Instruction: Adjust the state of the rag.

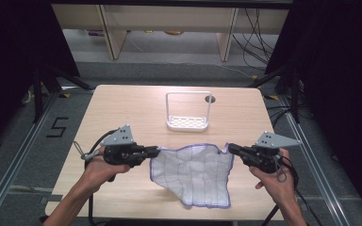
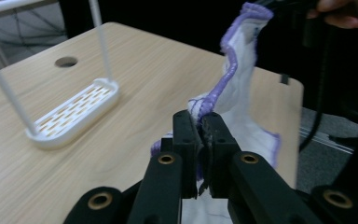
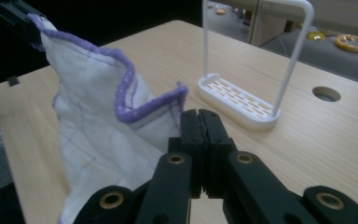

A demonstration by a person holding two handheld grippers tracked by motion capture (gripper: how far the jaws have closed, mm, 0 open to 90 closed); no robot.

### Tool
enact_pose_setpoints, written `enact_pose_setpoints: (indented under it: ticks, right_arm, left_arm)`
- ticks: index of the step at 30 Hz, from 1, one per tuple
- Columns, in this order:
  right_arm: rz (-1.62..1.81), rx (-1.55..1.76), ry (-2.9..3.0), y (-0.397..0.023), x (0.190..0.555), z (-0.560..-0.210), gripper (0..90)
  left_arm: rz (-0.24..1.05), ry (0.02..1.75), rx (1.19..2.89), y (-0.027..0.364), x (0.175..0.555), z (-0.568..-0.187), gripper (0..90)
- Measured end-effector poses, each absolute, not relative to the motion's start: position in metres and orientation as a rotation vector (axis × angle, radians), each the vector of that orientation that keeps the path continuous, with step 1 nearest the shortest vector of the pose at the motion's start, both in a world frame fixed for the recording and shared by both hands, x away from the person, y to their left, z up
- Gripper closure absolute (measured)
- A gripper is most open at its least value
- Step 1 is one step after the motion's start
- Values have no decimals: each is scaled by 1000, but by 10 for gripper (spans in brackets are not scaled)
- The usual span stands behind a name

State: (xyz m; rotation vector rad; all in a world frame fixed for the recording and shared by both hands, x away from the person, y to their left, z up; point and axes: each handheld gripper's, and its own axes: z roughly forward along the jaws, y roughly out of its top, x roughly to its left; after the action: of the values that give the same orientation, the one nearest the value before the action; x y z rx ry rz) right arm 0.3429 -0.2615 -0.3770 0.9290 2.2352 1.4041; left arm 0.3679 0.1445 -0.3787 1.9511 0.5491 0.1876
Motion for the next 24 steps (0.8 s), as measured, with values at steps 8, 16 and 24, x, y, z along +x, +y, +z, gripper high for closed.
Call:
enact_pose_setpoints:
  ticks: [8, 16, 24]
  right_arm:
    - [1219, 1154, 2322, -258, 410, -436, 897]
    - [990, 1247, 2375, -253, 446, -479, 887]
    - [954, 1280, 2305, -263, 443, -476, 610]
  left_arm:
    - [161, 783, 2070, 120, 447, -461, 847]
    - [183, 837, 2152, 110, 469, -492, 814]
    - [167, 913, 2048, 131, 453, -484, 498]
